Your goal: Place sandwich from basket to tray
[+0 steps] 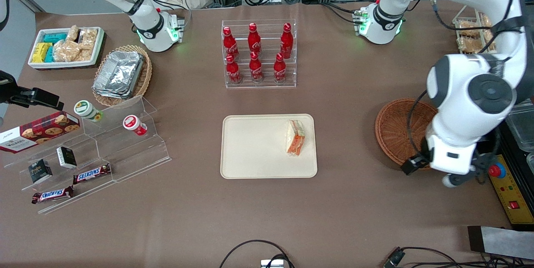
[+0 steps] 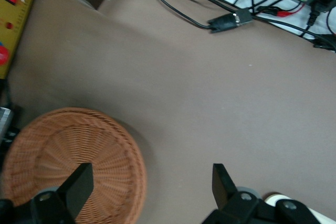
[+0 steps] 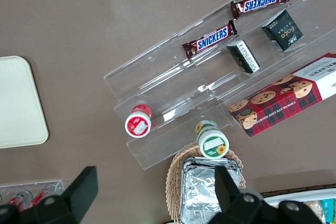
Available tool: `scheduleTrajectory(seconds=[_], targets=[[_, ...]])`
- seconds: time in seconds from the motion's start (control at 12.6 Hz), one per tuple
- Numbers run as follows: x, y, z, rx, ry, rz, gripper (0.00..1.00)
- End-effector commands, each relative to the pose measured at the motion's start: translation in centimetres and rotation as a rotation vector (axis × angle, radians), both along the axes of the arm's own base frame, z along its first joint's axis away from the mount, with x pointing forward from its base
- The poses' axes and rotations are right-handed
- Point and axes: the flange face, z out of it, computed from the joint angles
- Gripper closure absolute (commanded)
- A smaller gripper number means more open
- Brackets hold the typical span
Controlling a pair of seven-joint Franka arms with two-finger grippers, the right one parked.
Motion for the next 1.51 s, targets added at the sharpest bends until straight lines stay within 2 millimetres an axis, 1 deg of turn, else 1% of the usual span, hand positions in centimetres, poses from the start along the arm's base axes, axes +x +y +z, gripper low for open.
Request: scheduleTrajectory(seconds=[0.0,0.16,0.24,0.32,0.4,0.56,0.64,0.8,0.88,0.96,1.19,1.43], targets=[[-1.4,4.4,3.3,-0.038,0.029,-0.049,0.0],[-2.4,7.6,5.0,-0.041,0.061,-0.115,0.0],[-2.9,8.7,5.7,-0.046,0.069,-0.131,0.0],[-3.5,9.1,6.7,-0.05,0.068,-0.15,0.0],[-4.0,10.7,7.5,-0.053,0.076,-0.154,0.0],[-5.1,12.4,8.8,-0.066,0.095,-0.189,0.0],[-5.8,12.9,9.7,-0.072,0.101,-0.203,0.0],[-7.1,13.1,11.3,-0.078,0.106,-0.216,0.0],[-7.6,12.9,12.0,-0.083,0.11,-0.223,0.0],[-8.1,12.9,12.5,-0.091,0.115,-0.225,0.0],[-9.2,11.6,13.9,-0.05,0.137,-0.261,0.0],[-10.6,11.5,15.3,-0.053,0.141,-0.261,0.0]])
